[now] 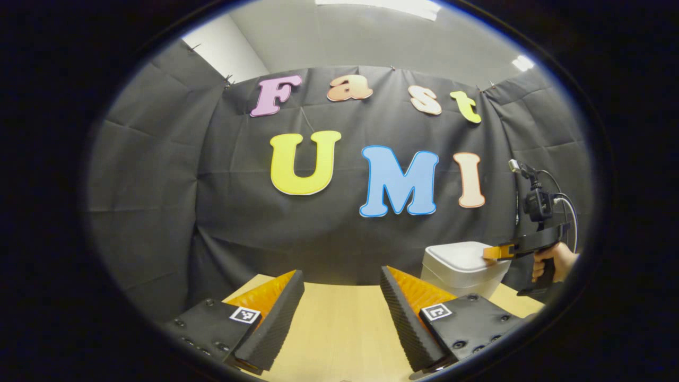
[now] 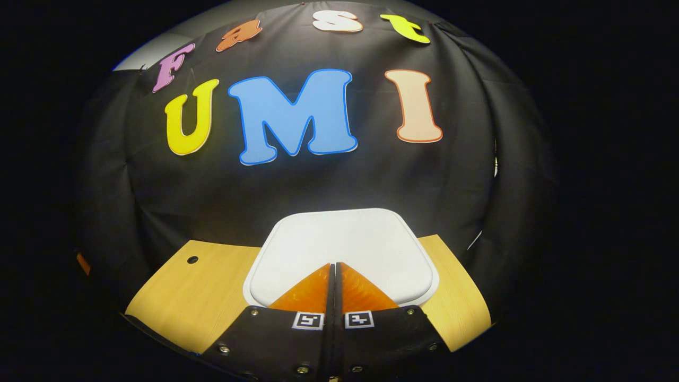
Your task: Press the lid of the desktop garbage bin to open it, pick up the crumpled paper on the desktop and throw it into the bin, then pick up the pop can on the desktop and drop it into the bin, and finally close the garbage bin lid.
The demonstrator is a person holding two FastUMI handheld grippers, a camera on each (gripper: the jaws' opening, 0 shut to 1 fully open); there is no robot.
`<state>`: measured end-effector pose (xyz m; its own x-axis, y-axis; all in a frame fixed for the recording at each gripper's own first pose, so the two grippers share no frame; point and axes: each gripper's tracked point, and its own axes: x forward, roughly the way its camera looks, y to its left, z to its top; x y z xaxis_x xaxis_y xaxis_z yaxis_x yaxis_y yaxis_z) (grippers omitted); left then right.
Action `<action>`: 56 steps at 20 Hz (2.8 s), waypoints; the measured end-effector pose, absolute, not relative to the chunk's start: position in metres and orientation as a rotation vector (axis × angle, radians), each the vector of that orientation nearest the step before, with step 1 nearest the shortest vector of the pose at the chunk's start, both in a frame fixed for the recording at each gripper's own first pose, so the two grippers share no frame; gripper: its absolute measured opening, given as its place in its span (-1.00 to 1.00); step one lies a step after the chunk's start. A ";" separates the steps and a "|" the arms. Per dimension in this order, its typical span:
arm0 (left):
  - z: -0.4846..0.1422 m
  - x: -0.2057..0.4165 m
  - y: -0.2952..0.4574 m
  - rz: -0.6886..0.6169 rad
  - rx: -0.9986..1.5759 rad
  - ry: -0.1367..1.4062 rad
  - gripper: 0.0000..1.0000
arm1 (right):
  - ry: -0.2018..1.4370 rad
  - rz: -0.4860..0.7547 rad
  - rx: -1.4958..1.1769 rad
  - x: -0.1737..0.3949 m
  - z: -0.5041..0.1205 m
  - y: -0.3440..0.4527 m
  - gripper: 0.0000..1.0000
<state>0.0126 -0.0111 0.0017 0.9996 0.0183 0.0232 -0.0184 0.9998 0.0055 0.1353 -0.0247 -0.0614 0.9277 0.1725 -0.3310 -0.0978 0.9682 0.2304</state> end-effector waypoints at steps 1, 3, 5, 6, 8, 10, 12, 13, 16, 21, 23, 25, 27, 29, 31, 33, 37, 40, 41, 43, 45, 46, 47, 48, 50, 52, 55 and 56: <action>0.002 0.013 -0.011 0.020 0.009 -0.026 0.93 | 0.360 0.152 0.234 0.135 -0.059 -0.023 -0.99; 0.003 0.013 -0.010 0.024 0.016 -0.028 0.93 | 0.326 0.153 0.261 0.136 -0.049 -0.024 -0.99; 0.002 0.016 -0.009 0.032 0.015 -0.024 0.92 | 0.264 0.142 0.256 0.143 -0.025 -0.025 -0.99; 0.002 0.017 -0.009 0.031 0.011 -0.024 0.93 | 0.235 0.136 0.245 0.148 -0.015 -0.026 -0.99; 0.000 0.019 -0.008 0.034 0.008 -0.021 0.93 | 0.183 0.118 0.213 0.155 0.002 -0.030 -1.00; 0.002 0.019 -0.007 0.041 0.003 -0.024 0.92 | 0.130 0.105 0.195 0.162 0.022 -0.032 -1.00; 0.002 0.020 -0.003 0.049 -0.006 -0.026 0.92 | 0.080 0.092 0.183 0.172 0.042 -0.035 -0.99; 0.002 0.020 -0.002 0.052 -0.011 -0.025 0.92 | 0.059 0.083 0.171 0.177 0.049 -0.037 -0.99; 0.001 0.024 0.006 0.069 -0.028 -0.020 0.89 | 0.006 0.055 0.164 0.193 0.069 -0.038 -1.00; -0.002 0.024 0.017 0.093 -0.032 -0.010 0.92 | -0.068 0.009 0.170 0.216 0.093 -0.043 -0.99; -0.001 0.024 0.020 0.098 -0.028 -0.012 0.92 | -0.112 -0.031 0.165 0.221 0.104 -0.049 -0.99; -0.001 0.024 0.023 0.102 -0.027 -0.010 0.92 | -0.139 -0.057 0.156 0.225 0.111 -0.053 -0.99; -0.001 0.025 0.024 0.103 -0.028 -0.010 0.92 | -0.140 -0.060 0.162 0.225 0.112 -0.053 -0.99; 0.000 0.027 0.026 0.105 -0.024 -0.010 0.93 | -0.129 -0.052 0.162 0.220 0.111 -0.051 -1.00; 0.001 0.027 0.026 0.105 -0.017 -0.012 0.93 | -0.117 -0.022 0.134 0.209 0.110 -0.044 -0.99; 0.002 0.025 0.029 0.107 -0.006 -0.013 0.92 | -0.093 0.004 0.099 0.192 0.104 -0.037 -0.94; -0.001 0.016 0.031 0.101 0.012 -0.013 0.92 | -0.086 0.080 0.025 0.137 0.094 -0.013 -0.17; -0.013 0.010 0.030 0.077 0.010 0.010 0.93 | -0.078 0.104 -0.023 0.098 0.078 0.000 0.30; -0.015 0.008 0.030 0.069 0.010 0.016 0.93 | -0.076 0.109 -0.023 0.085 0.074 0.004 0.58; -0.022 0.004 0.032 0.059 0.021 0.029 0.93 | -0.065 0.120 -0.010 0.060 0.064 0.010 1.00; -0.031 -0.001 0.032 0.045 0.030 0.046 0.93 | -0.050 0.130 0.021 0.038 0.052 0.014 0.84; -0.037 -0.005 0.031 0.035 0.032 0.059 0.93 | -0.043 0.135 0.043 0.029 0.046 0.017 0.84; -0.044 -0.007 0.031 0.025 0.032 0.072 0.93 | -0.034 0.140 0.062 0.019 0.041 0.019 0.84; -0.052 -0.011 0.031 0.017 0.030 0.086 0.93 | -0.025 0.141 0.077 0.012 0.036 0.019 0.84; -0.070 -0.015 0.031 0.001 0.023 0.121 0.93 | -0.016 0.133 0.099 -0.002 0.027 0.018 0.84; -0.095 -0.021 0.031 -0.020 0.006 0.166 0.93 | -0.012 0.112 0.100 -0.015 0.018 0.014 0.84; -0.137 -0.029 0.035 -0.045 -0.027 0.249 0.93 | -0.009 0.069 0.080 -0.031 0.008 0.007 0.84; -0.151 -0.032 0.037 -0.047 -0.035 0.276 0.89 | -0.007 0.054 0.076 -0.037 0.005 0.005 0.84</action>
